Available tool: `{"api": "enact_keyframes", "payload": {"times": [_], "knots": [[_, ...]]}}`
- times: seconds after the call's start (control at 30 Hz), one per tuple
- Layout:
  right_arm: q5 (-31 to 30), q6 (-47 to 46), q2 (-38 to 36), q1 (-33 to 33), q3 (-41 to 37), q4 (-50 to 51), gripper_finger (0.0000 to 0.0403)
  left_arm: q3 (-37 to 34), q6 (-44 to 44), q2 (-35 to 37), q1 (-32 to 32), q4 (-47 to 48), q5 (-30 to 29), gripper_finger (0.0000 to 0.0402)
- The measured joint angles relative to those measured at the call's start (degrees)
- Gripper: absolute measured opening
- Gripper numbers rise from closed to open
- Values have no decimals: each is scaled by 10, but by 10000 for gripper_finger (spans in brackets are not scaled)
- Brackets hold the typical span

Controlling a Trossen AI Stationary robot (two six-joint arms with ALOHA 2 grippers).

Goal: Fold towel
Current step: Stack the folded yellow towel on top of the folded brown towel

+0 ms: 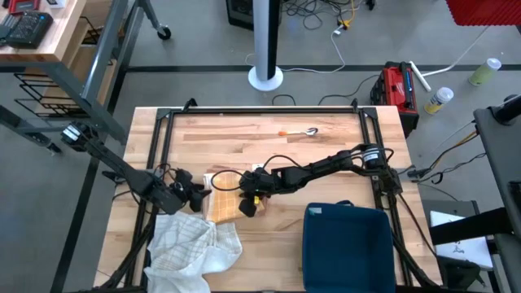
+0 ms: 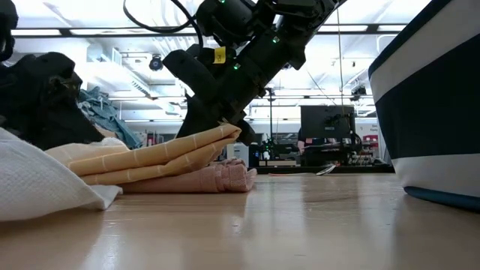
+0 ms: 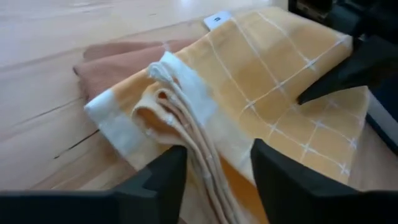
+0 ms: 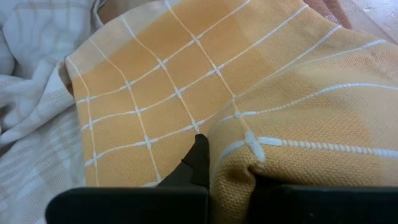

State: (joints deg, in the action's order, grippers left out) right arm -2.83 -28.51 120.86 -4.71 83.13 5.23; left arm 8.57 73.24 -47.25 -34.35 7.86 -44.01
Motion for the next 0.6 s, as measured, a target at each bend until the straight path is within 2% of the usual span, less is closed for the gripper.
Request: {"api": "enact_keyframes", "payload": {"times": [0.13, 0.27, 0.4, 0.6], "knots": [[0, 0, 0, 0, 0, 0, 0, -21, -30, 7, 0, -69, 9, 221], [0, 0, 0, 0, 0, 0, 0, -29, -6, 0, 0, -68, 16, 245], [0, 0, 0, 0, 0, 0, 0, -28, -5, -6, 1, -72, 16, 246], [0, -4, 0, 0, 0, 0, 0, -28, -1, -15, 23, -69, 31, 223]]}}
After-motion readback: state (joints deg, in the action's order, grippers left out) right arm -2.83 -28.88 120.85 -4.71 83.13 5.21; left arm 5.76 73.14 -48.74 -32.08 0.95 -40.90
